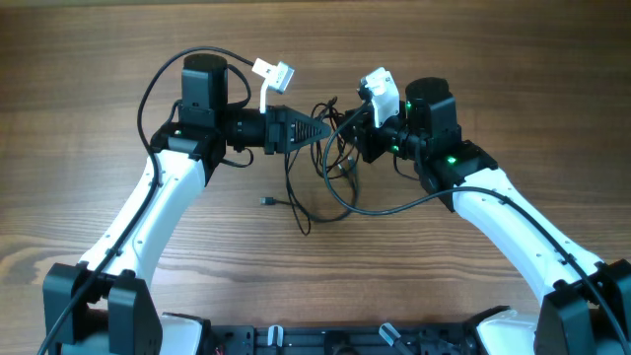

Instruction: Untangle cables

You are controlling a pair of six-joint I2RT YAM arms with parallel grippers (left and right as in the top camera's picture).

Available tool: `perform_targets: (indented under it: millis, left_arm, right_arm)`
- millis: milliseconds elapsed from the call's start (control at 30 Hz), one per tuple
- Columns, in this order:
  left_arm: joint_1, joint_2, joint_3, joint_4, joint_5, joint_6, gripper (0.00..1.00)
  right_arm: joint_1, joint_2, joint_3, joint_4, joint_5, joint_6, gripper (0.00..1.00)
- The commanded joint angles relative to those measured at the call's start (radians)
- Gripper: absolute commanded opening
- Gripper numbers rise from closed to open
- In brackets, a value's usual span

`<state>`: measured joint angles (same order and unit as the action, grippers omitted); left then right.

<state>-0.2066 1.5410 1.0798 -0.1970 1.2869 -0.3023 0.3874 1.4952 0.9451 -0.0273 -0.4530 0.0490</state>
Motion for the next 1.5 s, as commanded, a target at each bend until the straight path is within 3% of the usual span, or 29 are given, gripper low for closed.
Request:
perform_targets:
  millis: [0, 33, 300, 433, 533, 633, 833, 1000, 1100, 1167, 1267, 1300, 1367, 1467]
  left_arm:
    - [0.004, 0.002, 0.005, 0.006, 0.04, -0.021, 0.04]
    - [0.004, 0.002, 0.005, 0.007, 0.04, -0.02, 0.04]
    - [0.021, 0.002, 0.005, 0.006, -0.007, -0.02, 0.04]
    - [0.053, 0.002, 0.005, -0.003, -0.175, -0.03, 0.04]
    - [0.1, 0.002, 0.005, -0.003, -0.362, -0.132, 0.04]
    - [0.133, 0.002, 0.005, 0.015, -0.438, -0.208, 0.04]
    - [0.135, 0.002, 0.005, 0.05, -0.436, -0.284, 0.04]
    - [0.135, 0.0, 0.005, 0.026, -0.433, -0.286, 0.04]
    - [0.138, 0.0, 0.005, -0.036, -0.47, -0.278, 0.15]
    - [0.138, 0.0, 0.005, -0.088, -0.555, -0.278, 0.15]
    - [0.138, 0.0, 0.005, -0.14, -0.674, -0.278, 0.23]
    - [0.138, 0.0, 0.005, -0.156, -0.708, -0.278, 0.27]
    - [0.138, 0.0, 0.005, -0.172, -0.74, -0.278, 0.44]
    - [0.138, 0.0, 0.005, -0.183, -0.75, -0.278, 0.46]
  right_arm:
    - [0.0, -0.01, 0.006, -0.002, -0.019, 0.004, 0.11]
    - [0.0, -0.01, 0.006, -0.008, -0.016, 0.003, 0.04]
    - [0.0, -0.01, 0.006, -0.07, 0.122, 0.03, 0.04]
    - [-0.013, -0.01, 0.006, -0.183, 0.463, 0.257, 0.04]
    - [-0.045, -0.01, 0.006, -0.292, 0.625, 0.39, 0.04]
    - [-0.073, -0.01, 0.006, -0.322, 0.586, 0.395, 0.04]
    - [-0.075, -0.01, 0.006, -0.333, 0.565, 0.423, 0.04]
    - [-0.075, -0.01, 0.006, -0.316, 0.564, 0.417, 0.04]
    - [-0.075, -0.024, 0.016, -0.268, 0.533, 0.299, 0.04]
    - [-0.075, -0.046, 0.042, -0.261, 0.523, 0.252, 0.04]
    - [-0.075, -0.101, 0.119, -0.264, 0.494, 0.161, 0.04]
    - [-0.075, -0.121, 0.144, -0.266, 0.463, 0.135, 0.04]
    - [-0.075, -0.159, 0.183, -0.275, 0.401, 0.102, 0.04]
    - [-0.074, -0.203, 0.204, -0.289, 0.306, 0.1, 0.11]
